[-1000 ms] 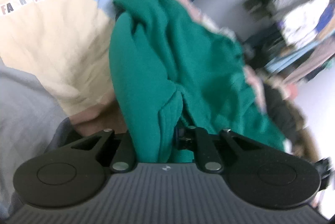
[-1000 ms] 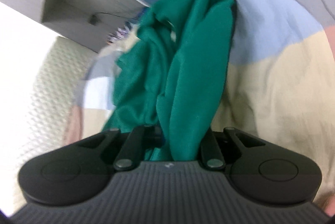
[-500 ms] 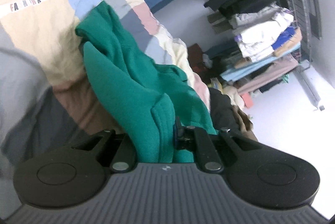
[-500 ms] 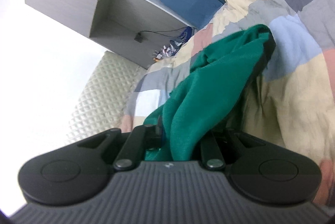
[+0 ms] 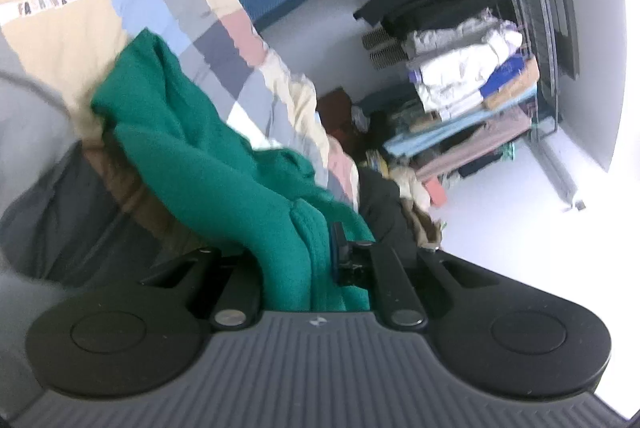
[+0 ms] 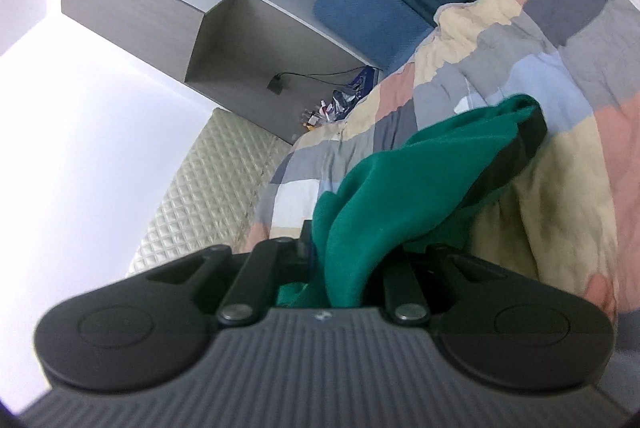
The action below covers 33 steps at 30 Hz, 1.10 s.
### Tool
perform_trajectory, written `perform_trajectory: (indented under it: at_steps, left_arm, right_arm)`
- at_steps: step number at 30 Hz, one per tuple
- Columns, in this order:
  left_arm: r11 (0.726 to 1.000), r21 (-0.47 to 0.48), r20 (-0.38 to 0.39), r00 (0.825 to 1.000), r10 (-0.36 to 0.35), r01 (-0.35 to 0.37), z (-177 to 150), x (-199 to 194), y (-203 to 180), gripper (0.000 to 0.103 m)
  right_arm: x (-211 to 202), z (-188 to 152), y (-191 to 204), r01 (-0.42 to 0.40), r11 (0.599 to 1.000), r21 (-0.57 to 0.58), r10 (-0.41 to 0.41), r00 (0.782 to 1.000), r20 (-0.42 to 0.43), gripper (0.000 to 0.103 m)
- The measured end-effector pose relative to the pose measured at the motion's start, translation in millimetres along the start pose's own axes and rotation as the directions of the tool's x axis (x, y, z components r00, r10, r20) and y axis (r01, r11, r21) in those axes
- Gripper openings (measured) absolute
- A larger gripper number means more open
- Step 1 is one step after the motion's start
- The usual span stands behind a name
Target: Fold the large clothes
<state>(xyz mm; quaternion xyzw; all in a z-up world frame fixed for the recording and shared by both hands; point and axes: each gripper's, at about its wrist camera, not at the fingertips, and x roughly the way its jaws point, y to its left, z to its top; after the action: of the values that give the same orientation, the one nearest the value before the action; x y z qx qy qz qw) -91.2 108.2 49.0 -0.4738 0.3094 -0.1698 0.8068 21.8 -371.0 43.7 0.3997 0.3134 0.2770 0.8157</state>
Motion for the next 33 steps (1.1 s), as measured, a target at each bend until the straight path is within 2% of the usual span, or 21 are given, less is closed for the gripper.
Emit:
perform_trajectory:
  at_steps: [3, 7, 11, 15, 18, 21, 25, 28, 33]
  left_arm:
    - [0.999, 0.010, 0.055, 0.998, 0.032, -0.033, 26.8, 17.1, -0.3, 0.013]
    - [0.997, 0.010, 0.103, 0.992, 0.072, -0.074, 67.2, 59.3, 1.1, 0.013]
    - [0.988, 0.062, 0.179, 0.975, 0.132, -0.145, 106.3, 109.0, 2.6, 0.013]
    - [0.976, 0.048, 0.201, 0.959, 0.200, -0.214, 140.7, 159.9, 21.5, 0.013]
    - [0.964, 0.064, 0.194, 0.951, 0.242, -0.258, 162.6, 197.7, 40.7, 0.014]
    - [0.949, 0.084, 0.176, 0.942, 0.286, -0.304, 177.9, 230.7, 62.9, 0.014]
    - [0.936, 0.066, 0.138, 0.933, 0.334, -0.345, 194.9, 277.8, 98.0, 0.014]
    - [0.922, 0.056, 0.108, 0.920, 0.377, -0.384, 203.0, 314.6, 126.7, 0.014]
    - [0.903, 0.055, 0.059, 0.904, 0.423, -0.426, 206.7, 355.1, 164.5, 0.014]
  right_arm:
    - [20.0, 19.8, -0.1, 0.008, 1.000, 0.007, -0.008, 1.000, 0.001, 0.016]
    - [59.4, 53.3, -10.6, 0.034, 0.997, 0.067, -0.035, 0.999, 0.016, 0.017]
    - [103.3, 84.6, -30.6, 0.086, 0.990, 0.115, -0.092, 0.995, 0.048, 0.017]
    - [135.4, 102.2, -59.8, 0.112, 0.977, 0.183, -0.130, 0.988, 0.087, 0.018]
    - [157.0, 106.7, -85.6, 0.103, 0.969, 0.224, -0.127, 0.987, 0.098, 0.018]
    - [180.8, 111.5, -104.1, 0.142, 0.967, 0.211, -0.162, 0.984, 0.081, 0.018]
    - [214.6, 121.3, -131.8, 0.206, 0.955, 0.215, -0.220, 0.974, 0.043, 0.019]
    - [243.0, 128.2, -154.8, 0.262, 0.943, 0.207, -0.269, 0.963, 0.008, 0.019]
    - [274.6, 127.9, -186.7, 0.304, 0.930, 0.209, -0.303, 0.952, -0.036, 0.020]
